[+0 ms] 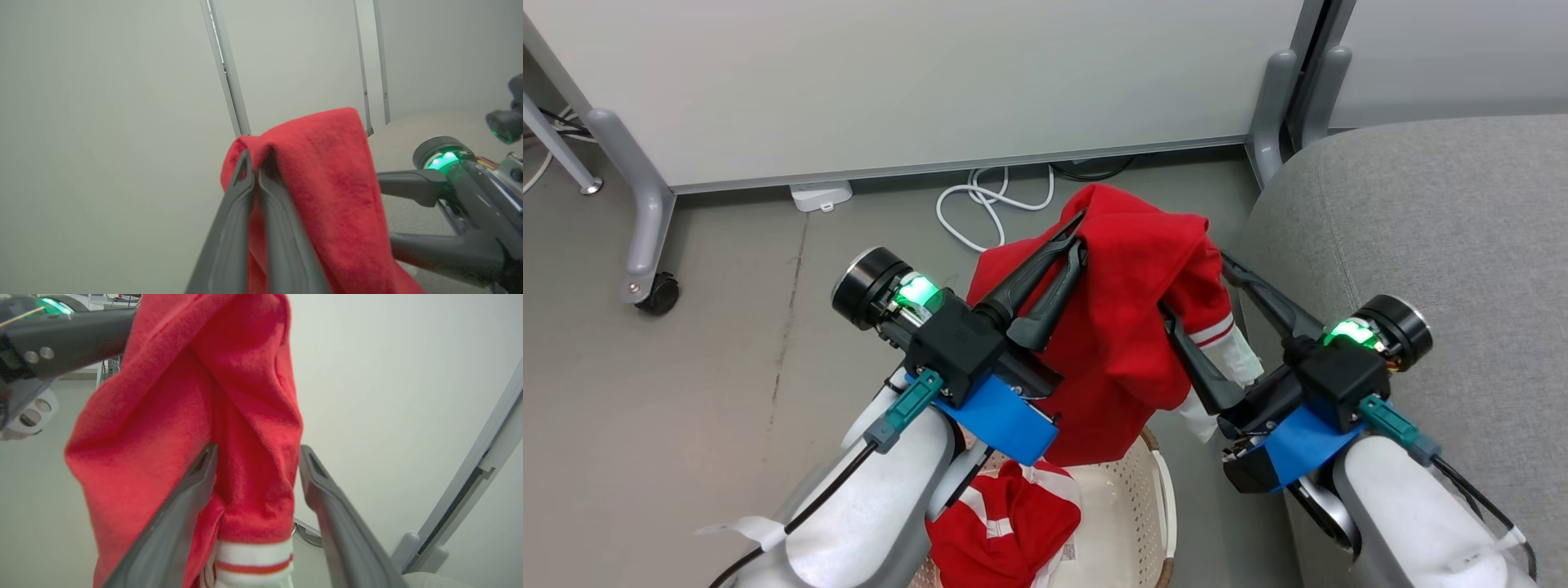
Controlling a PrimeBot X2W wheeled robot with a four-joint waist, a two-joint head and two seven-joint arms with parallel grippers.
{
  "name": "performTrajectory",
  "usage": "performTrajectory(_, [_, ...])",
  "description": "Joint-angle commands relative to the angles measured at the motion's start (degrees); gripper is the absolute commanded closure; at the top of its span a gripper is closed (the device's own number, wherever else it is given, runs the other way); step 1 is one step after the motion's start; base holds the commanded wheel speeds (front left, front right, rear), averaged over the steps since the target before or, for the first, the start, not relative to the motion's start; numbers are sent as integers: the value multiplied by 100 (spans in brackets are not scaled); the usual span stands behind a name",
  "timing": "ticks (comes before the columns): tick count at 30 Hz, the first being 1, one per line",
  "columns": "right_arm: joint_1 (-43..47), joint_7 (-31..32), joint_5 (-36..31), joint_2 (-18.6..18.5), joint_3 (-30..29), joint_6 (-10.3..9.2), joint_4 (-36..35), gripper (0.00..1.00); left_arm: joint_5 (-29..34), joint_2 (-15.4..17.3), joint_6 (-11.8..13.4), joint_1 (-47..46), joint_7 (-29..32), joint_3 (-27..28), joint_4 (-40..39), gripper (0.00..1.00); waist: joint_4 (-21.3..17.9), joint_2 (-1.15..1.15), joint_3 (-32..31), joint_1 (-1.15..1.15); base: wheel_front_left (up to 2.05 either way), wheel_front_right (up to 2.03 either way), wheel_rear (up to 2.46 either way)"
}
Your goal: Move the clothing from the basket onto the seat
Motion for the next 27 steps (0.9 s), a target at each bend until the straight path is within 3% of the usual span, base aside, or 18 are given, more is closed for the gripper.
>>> performTrajectory(1, [-104, -3, 59, -37, 53, 1, 62, 0, 21, -21, -7, -3, -29, -8, -2, 100, 9, 0, 2, 0, 0, 0, 0])
performTrajectory(7, [-351, -3, 249, -50, 394, 1, 470, 0, 63, -68, -46, 1, -29, -47, -40, 100, 55, 0, 4, 0, 0, 0, 0])
performTrajectory(8, [-357, -3, 302, -32, 425, 1, 516, 64, 70, -76, -51, 6, -29, -47, -45, 100, 62, 0, 5, 0, 0, 0, 0])
performTrajectory(9, [-387, -3, 370, -3, 448, 1, 508, 100, 83, -84, -55, 20, -29, -47, -51, 100, 70, 0, 5, 0, 0, 0, 0])
performTrajectory(27, [-192, -3, 438, 64, 375, 1, 396, 100, 135, -100, -115, 81, -29, -5, -3, 100, 63, 0, 16, 0, 0, 0, 0])
